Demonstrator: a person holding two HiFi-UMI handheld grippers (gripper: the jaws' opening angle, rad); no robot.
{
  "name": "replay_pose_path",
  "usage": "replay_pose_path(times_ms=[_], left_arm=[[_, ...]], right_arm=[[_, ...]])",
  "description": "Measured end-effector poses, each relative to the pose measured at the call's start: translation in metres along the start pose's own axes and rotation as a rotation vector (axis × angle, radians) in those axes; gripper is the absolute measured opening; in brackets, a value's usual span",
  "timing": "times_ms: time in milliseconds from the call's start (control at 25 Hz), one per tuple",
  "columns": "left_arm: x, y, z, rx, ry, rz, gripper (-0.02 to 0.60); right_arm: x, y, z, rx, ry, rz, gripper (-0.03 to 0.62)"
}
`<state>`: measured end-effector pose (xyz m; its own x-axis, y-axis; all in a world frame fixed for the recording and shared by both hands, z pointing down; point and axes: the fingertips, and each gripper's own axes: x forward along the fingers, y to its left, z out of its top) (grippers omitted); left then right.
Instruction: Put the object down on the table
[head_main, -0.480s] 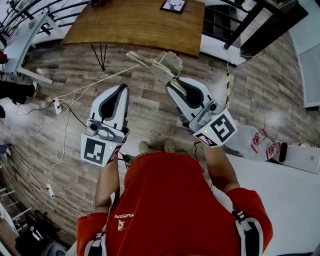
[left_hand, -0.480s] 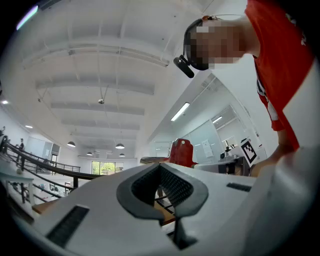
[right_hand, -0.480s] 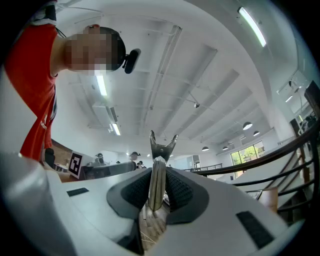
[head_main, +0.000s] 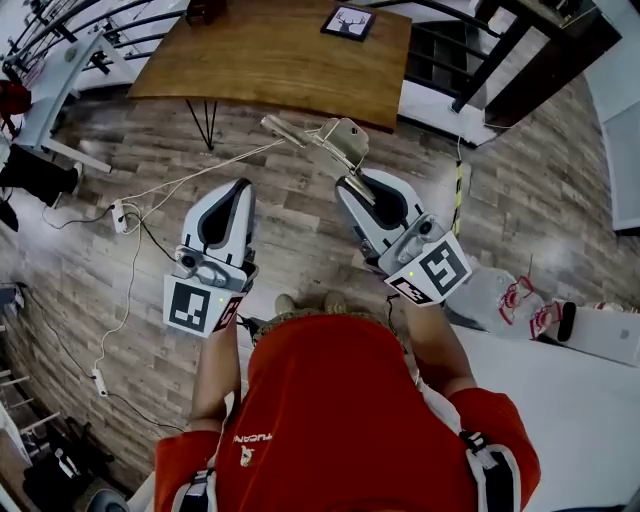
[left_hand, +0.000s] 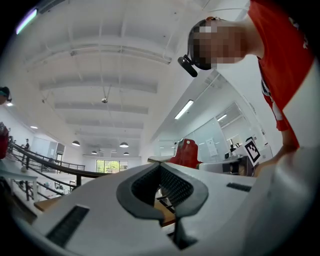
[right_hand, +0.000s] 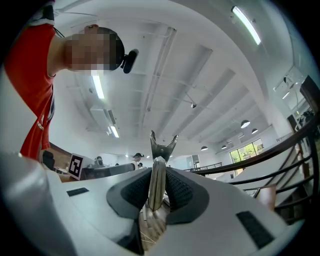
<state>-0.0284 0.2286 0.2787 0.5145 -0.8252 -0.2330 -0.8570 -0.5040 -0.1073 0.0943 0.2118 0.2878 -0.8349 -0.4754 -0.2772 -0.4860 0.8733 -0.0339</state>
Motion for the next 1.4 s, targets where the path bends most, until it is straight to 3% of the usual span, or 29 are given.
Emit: replay_pose_path(times_ms=[400, 640, 920, 1400], left_arm=[[0.009, -0.018, -0.01, 0.012, 0.02, 0.055, 0.009], [0.013, 0.001, -0.01, 0.017, 0.015, 0.071, 0.009], [0.043, 0.051, -0.032, 0.0, -0.001, 0.041, 0.009], [0.117, 0.186, -0.061, -0.016, -0.004, -0.052, 0.009]], right_arm=[[-0.019, -0.022, -0.01, 0.018, 0.013, 0.024, 0.091], [-0.005, -0.034, -0.014, 0.032, 0.014, 0.012, 0.089], [0.036, -0.065, -0.031, 0.033, 0.041, -0.03, 0.089], [0.156, -0.139, -0.063, 0.019, 0.089, -0.139, 0.091]])
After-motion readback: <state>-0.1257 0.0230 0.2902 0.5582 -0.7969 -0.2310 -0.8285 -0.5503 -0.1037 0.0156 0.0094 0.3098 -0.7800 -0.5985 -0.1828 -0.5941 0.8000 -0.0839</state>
